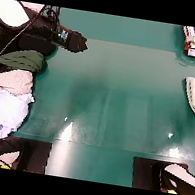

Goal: Fold the shirts.

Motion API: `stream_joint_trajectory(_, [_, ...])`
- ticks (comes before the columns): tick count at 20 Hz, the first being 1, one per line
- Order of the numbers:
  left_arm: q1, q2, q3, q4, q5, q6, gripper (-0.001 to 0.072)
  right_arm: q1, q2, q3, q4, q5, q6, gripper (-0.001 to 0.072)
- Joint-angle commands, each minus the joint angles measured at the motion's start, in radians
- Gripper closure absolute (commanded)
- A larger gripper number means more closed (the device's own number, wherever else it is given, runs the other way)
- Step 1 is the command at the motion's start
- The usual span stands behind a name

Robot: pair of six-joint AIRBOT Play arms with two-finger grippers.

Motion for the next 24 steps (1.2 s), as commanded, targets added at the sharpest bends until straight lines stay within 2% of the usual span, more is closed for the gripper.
stream_joint_trajectory(1, [-0.002, 0.0, 0.0, 0.0, -0.001, 0.0, 0.0682, -0.039, 0.004, 0.024, -0.182, 0.042, -0.025, 0.0417])
stream_joint_trajectory(2, [-0.002, 0.0, 0.0, 0.001, -0.001, 0.0, 0.0682, -0.039, 0.004, 0.051, -0.251, 0.061, -0.033, 0.0236])
stream_joint_trajectory(3, [-0.002, 0.0, 0.0, 0.001, 0.0, 0.0, 0.0682, -0.039, 0.004, 0.084, -0.306, 0.079, -0.033, 0.0183])
stream_joint_trajectory(6, [-0.002, 0.0, 0.0, 0.002, 0.0, 0.005, 0.0682, -0.05, 0.004, 0.188, -0.322, 0.123, -0.016, 0.0184])
stream_joint_trajectory(9, [-0.002, 0.0, 0.0, 0.001, 0.002, 0.006, 0.0682, 0.02, 0.004, 0.264, -0.143, 0.163, -0.014, 0.0185])
stream_joint_trajectory(12, [-0.002, 0.0, 0.0, 0.002, 0.0, 0.007, 0.0682, 0.188, 0.006, 0.285, -0.002, 0.261, -0.014, 0.0186])
stream_joint_trajectory(15, [-0.002, 0.0, 0.0, 0.002, 0.006, 0.006, 0.0682, 0.425, 0.006, 0.285, 0.013, 0.327, -0.015, 0.0188])
stream_joint_trajectory(16, [-0.002, 0.0, 0.0, 0.001, 0.013, 0.006, 0.0682, 0.507, 0.006, 0.285, 0.013, 0.336, -0.015, 0.0209])
stream_joint_trajectory(18, [-0.002, 0.0, 0.0, 0.001, 0.027, 0.006, 0.0682, 0.651, 0.006, 0.285, 0.012, 0.341, -0.019, 0.0369])
stream_joint_trajectory(20, [-0.002, 0.0, 0.0, 0.001, 0.044, 0.006, 0.0681, 0.78, 0.006, 0.285, 0.012, 0.341, -0.041, 0.0567])
stream_joint_trajectory(21, [-0.002, 0.0, 0.0, 0.001, 0.051, 0.006, 0.0682, 0.835, 0.006, 0.285, 0.011, 0.341, -0.058, 0.07])
stream_joint_trajectory(24, [-0.002, 0.0, 0.0, 0.001, 0.074, 0.006, 0.0682, 0.949, 0.005, 0.284, -0.006, 0.315, -0.062, 0.0696])
